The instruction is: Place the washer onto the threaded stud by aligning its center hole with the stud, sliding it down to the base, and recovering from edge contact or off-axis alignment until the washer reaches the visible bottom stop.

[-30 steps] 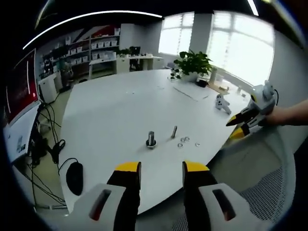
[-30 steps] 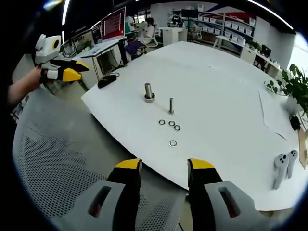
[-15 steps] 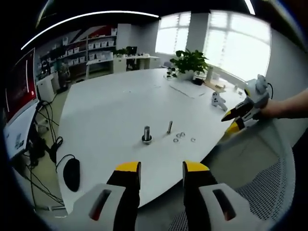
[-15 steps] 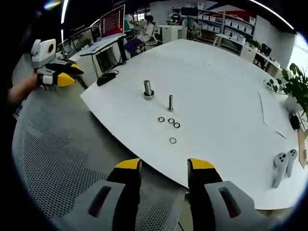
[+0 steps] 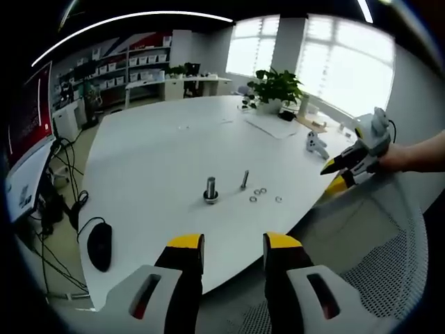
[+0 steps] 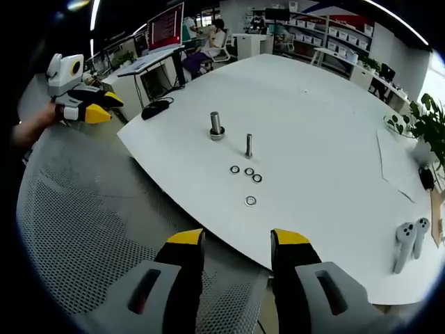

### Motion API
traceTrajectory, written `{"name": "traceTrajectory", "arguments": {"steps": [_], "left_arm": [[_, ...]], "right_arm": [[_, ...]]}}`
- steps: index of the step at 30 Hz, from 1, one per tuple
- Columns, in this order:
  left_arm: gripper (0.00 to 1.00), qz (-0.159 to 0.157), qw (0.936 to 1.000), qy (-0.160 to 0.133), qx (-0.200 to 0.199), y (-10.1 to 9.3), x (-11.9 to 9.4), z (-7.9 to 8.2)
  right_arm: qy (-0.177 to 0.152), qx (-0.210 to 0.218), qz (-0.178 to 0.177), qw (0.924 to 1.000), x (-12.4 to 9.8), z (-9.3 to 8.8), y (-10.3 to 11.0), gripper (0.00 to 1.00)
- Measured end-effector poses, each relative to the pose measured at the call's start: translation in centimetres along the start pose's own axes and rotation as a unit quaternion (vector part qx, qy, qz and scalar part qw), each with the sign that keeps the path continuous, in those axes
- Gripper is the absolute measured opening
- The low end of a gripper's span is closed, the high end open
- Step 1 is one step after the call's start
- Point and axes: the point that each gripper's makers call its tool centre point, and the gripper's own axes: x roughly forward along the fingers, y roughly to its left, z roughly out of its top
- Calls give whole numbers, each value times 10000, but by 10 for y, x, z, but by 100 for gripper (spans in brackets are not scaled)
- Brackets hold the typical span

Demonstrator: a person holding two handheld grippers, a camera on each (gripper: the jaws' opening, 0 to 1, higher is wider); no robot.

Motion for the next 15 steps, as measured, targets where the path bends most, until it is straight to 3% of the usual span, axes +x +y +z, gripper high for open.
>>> {"name": "traceTrajectory", "arguments": {"steps": [15], "left_arm": [[32, -107, 9999, 61, -58, -3, 1, -3]], "right_arm": [[4, -15, -60, 10000, -1, 0, -1, 40]]}}
